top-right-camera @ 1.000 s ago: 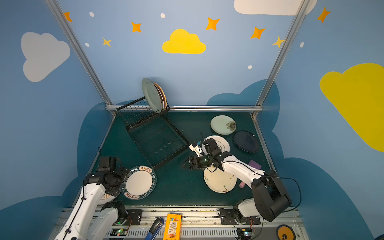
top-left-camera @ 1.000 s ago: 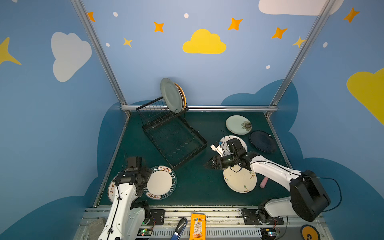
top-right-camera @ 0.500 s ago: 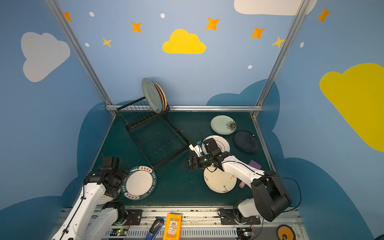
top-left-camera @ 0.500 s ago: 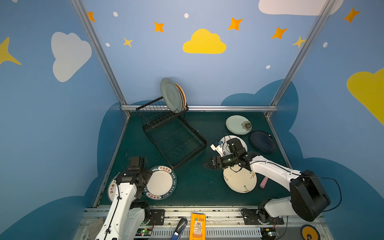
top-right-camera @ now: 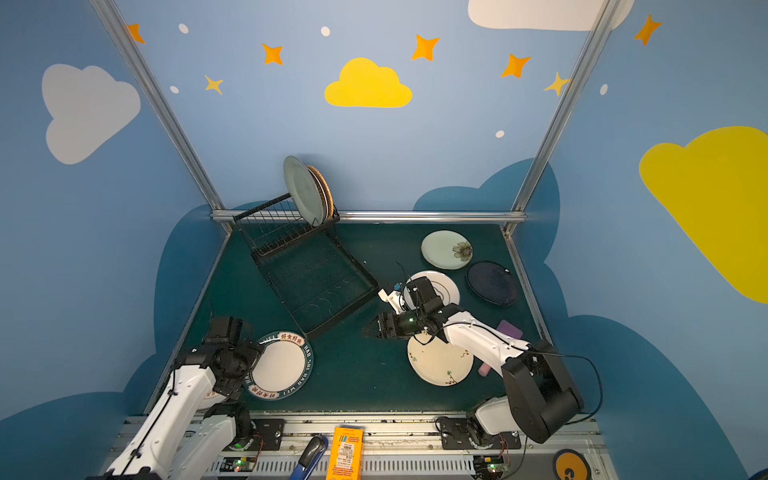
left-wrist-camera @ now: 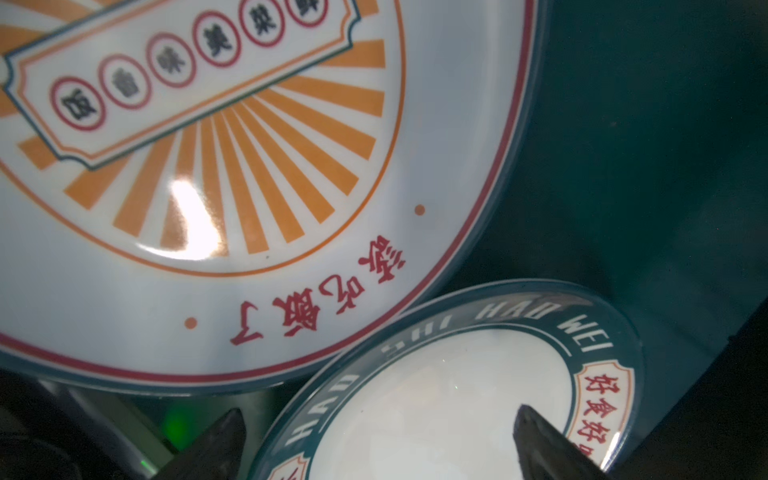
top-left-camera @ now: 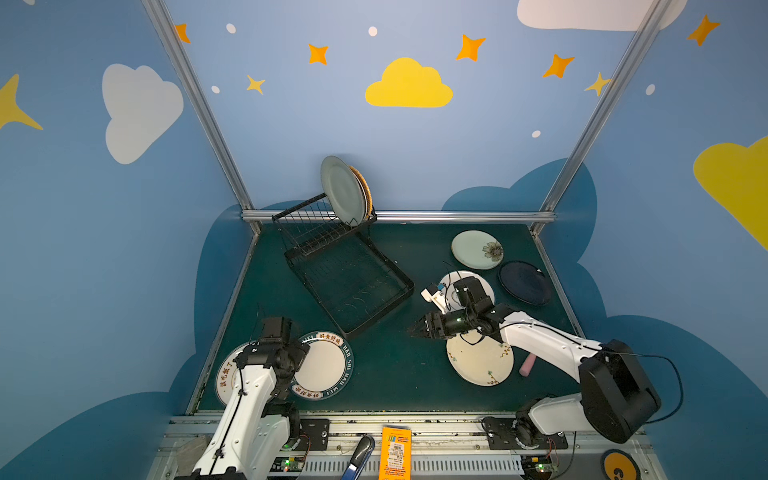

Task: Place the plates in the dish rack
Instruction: 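Close the left gripper on the green-rimmed white plate's rim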

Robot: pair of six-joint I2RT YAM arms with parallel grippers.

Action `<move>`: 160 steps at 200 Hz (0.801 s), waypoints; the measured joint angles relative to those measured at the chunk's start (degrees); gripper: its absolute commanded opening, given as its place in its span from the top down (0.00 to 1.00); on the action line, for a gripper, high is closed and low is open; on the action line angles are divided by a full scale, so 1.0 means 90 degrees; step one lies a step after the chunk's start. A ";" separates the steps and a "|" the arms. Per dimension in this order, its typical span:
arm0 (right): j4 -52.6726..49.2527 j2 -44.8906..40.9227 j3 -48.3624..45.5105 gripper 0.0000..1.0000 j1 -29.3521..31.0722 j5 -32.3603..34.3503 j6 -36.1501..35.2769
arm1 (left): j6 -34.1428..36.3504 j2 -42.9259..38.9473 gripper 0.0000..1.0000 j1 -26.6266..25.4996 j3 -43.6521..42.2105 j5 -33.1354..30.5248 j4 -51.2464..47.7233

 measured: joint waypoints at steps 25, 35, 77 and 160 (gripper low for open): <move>0.0000 0.0000 0.0000 0.12 -0.0002 -0.0017 0.0000 | 0.0000 -0.0034 0.05 0.0017 -0.0131 0.0126 0.0124; 0.0000 0.0000 0.0000 0.12 -0.0002 -0.0032 0.0002 | -0.0002 -0.0090 0.07 0.0032 -0.0170 0.0151 0.0143; 0.0000 0.0002 0.0000 0.12 -0.0005 -0.0044 0.0002 | 0.0005 -0.0435 0.20 0.0095 -0.0206 0.0097 0.0034; 0.0000 0.0002 0.0000 0.12 -0.0029 -0.0095 0.0005 | -0.0027 -0.0636 0.40 0.0168 -0.0294 0.0233 0.0143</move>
